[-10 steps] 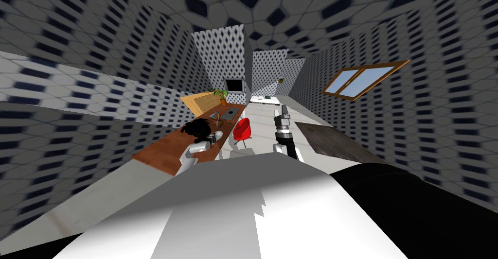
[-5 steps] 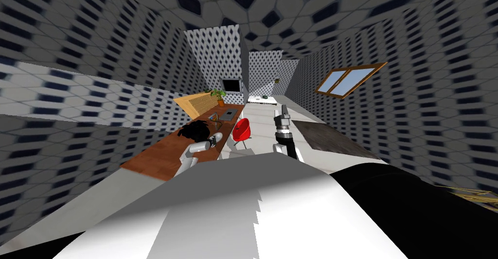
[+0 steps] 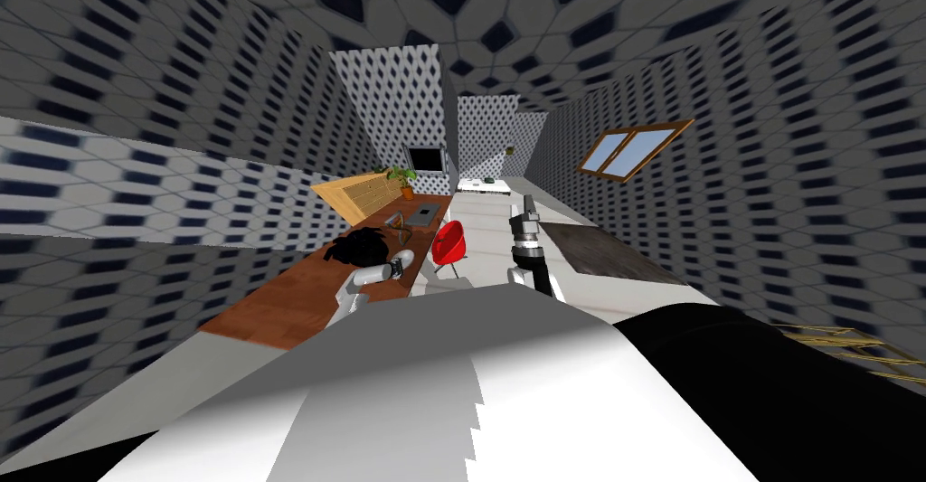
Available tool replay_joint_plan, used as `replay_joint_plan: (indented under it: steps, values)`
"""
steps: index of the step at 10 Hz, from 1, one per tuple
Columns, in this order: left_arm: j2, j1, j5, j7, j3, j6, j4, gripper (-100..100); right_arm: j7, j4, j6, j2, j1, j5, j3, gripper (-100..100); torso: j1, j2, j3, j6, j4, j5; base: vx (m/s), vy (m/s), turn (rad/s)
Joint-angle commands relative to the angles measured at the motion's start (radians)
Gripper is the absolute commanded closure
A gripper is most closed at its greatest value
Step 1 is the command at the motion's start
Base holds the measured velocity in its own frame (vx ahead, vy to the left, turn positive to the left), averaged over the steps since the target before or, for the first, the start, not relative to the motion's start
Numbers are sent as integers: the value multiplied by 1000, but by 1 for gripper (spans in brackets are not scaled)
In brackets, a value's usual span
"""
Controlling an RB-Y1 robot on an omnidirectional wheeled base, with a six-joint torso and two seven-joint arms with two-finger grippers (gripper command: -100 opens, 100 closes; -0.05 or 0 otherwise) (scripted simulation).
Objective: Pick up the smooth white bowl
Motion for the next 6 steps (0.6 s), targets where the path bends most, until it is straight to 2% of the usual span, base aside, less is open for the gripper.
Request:
replay_joint_plan:
  steps: [1,2,3,5,6]
  values:
    - [0,0,0,0,0,0,0,0,0,0,0,0,0,0,0,0,0,0,0,0,0,0,3,5,3]
    - [-9,-50,-4,-23,11,-39,50,-100,0,0,0,0,0,0,0,0,-1,1,1,0,0,0,-36,7,58]
    - [-9,-74,-4,-23,11,-39,72,-100,0,0,0,0,0,0,0,0,-2,3,2,0,1,0,-44,6,30]
    - [-9,-74,-4,-23,11,-39,111,-100,0,0,0,0,0,0,0,0,-2,3,2,0,1,0,-15,1,-6]
    - [-19,-122,-9,-46,21,-77,149,-100,0,0,0,0,0,0,0,0,-2,2,1,0,1,0,-40,7,70]
